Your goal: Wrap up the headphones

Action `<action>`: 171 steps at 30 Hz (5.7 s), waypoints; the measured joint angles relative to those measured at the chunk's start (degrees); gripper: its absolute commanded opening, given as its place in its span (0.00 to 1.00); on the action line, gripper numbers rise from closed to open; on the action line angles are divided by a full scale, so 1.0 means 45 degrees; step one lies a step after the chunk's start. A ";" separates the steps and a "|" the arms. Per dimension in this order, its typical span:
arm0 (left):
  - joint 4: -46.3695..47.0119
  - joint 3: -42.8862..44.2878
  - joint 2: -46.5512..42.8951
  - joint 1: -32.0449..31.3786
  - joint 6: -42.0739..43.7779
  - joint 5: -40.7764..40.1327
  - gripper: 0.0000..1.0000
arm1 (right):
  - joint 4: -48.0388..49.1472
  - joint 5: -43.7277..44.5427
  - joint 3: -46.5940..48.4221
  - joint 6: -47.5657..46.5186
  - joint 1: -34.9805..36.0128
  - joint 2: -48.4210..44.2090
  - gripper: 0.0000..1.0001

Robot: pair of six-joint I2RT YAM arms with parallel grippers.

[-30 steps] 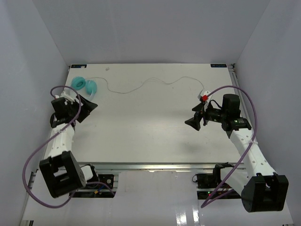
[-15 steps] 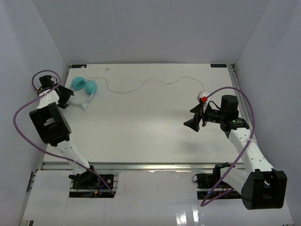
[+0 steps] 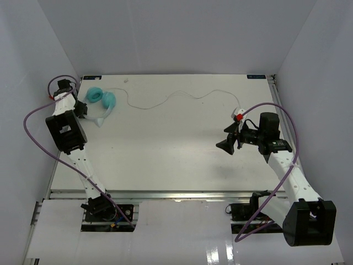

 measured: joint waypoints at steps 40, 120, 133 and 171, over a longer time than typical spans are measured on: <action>0.4280 -1.0599 -0.6578 -0.8374 0.6835 0.3947 0.46 | 0.0011 0.0192 -0.0050 0.0058 -0.0265 -0.0486 0.90; 0.2428 -1.2491 -1.7117 -1.0227 0.4555 0.2394 0.00 | 0.4500 -0.1218 0.5803 -0.0188 0.4792 0.7324 0.80; 0.1580 -1.2476 -1.7413 -1.0227 0.4845 0.2183 0.00 | 0.4502 0.1970 0.5991 0.0285 0.4774 0.5613 0.08; 0.3090 -1.1698 -1.5621 -1.1402 0.7214 0.5898 0.00 | -0.0634 0.4931 1.1696 -0.3322 0.7621 0.9250 0.16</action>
